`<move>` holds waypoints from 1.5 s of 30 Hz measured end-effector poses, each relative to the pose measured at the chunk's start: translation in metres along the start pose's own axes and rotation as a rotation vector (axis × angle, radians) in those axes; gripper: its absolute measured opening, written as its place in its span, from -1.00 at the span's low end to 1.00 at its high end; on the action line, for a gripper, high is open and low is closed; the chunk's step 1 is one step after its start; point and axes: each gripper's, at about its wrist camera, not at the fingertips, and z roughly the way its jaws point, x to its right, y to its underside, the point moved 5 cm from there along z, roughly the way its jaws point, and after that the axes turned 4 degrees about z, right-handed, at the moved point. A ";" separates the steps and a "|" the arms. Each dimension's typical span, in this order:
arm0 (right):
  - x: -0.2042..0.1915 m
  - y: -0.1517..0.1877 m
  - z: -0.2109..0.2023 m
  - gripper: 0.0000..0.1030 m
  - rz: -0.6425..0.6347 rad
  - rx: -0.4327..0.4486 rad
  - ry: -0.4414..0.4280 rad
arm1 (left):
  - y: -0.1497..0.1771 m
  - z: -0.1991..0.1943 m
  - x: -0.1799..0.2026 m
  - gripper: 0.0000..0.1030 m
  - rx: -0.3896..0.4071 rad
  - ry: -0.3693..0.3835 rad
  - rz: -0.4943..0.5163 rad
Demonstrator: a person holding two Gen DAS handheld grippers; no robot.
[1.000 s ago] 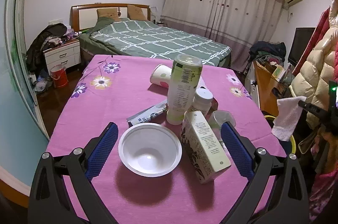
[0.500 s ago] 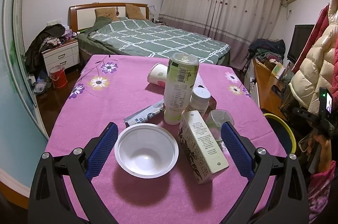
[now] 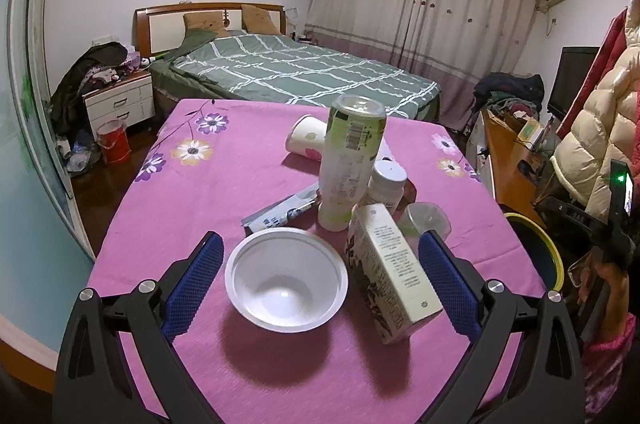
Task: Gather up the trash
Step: 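Drop the white tissue into the bin with the right tool, then grasp the white plastic bowl by its rim with the left tool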
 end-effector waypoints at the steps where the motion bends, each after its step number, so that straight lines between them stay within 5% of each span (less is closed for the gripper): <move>1: -0.008 0.003 0.000 -0.30 -0.011 -0.001 -0.013 | 0.002 0.001 -0.001 0.87 -0.004 -0.002 0.000; 12: -0.081 0.040 0.026 -0.28 -0.129 -0.078 -0.095 | 0.032 0.014 -0.012 0.87 -0.089 0.003 -0.017; 31: -0.078 0.054 0.043 -0.28 -0.115 -0.126 -0.107 | 0.065 0.069 -0.014 0.87 -0.229 -0.019 -0.007; 45: -0.077 0.055 0.049 -0.28 -0.102 -0.146 -0.114 | 0.054 0.092 -0.025 0.61 -0.213 -0.037 -0.014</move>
